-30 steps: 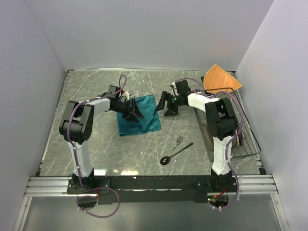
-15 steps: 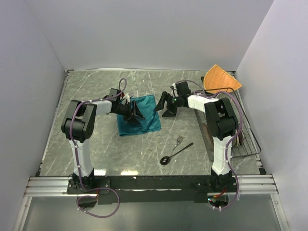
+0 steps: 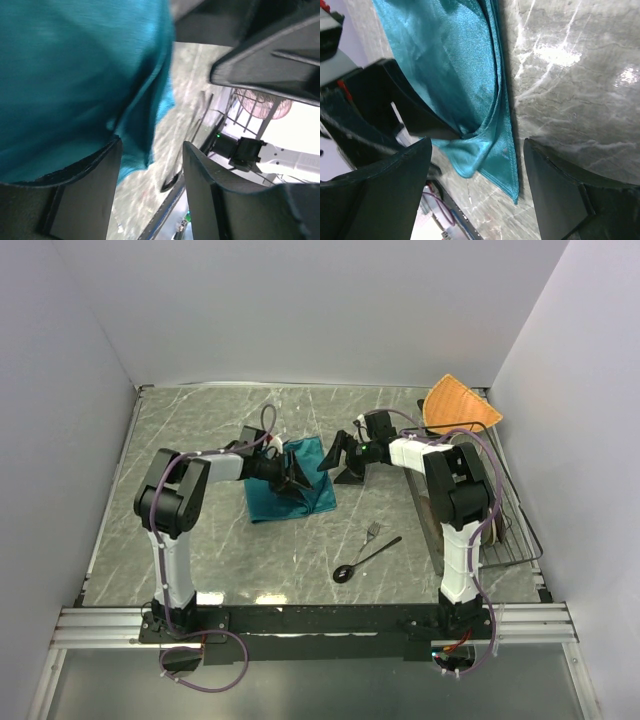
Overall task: Fold the napkin into a case and place the utensils inside
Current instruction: Smooth out the square-folded napkin at the center of the board.
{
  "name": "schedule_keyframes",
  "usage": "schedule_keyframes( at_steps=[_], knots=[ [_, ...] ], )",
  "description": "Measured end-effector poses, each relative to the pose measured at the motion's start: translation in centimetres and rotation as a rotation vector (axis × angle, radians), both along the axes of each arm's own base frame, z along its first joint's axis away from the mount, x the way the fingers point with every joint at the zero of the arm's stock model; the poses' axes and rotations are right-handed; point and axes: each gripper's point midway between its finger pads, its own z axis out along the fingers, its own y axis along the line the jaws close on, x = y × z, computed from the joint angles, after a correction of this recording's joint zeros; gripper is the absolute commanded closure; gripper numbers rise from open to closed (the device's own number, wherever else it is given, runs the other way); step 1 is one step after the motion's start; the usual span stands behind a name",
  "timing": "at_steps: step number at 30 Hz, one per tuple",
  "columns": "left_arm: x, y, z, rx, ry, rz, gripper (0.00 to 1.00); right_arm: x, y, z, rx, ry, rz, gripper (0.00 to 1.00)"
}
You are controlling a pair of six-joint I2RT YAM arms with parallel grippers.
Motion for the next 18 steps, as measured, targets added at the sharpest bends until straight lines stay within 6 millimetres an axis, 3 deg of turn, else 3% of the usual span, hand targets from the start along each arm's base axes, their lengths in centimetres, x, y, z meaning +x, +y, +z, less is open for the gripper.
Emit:
schedule_keyframes(
  at_steps=[4, 12, 18],
  knots=[
    [-0.4, -1.6, 0.7, -0.031, -0.022, -0.027, 0.48, 0.0, 0.2, 0.0, 0.013, 0.011, -0.007, 0.18],
    [-0.9, -3.8, 1.8, -0.069, -0.076, -0.087, 0.45, 0.0, 0.1, 0.1, 0.040, 0.022, -0.016, 0.14],
    [-0.8, -5.3, 3.0, -0.002, -0.219, -0.184, 0.43, -0.1, -0.2, 0.1, 0.054, 0.026, -0.014, 0.16]
  ],
)
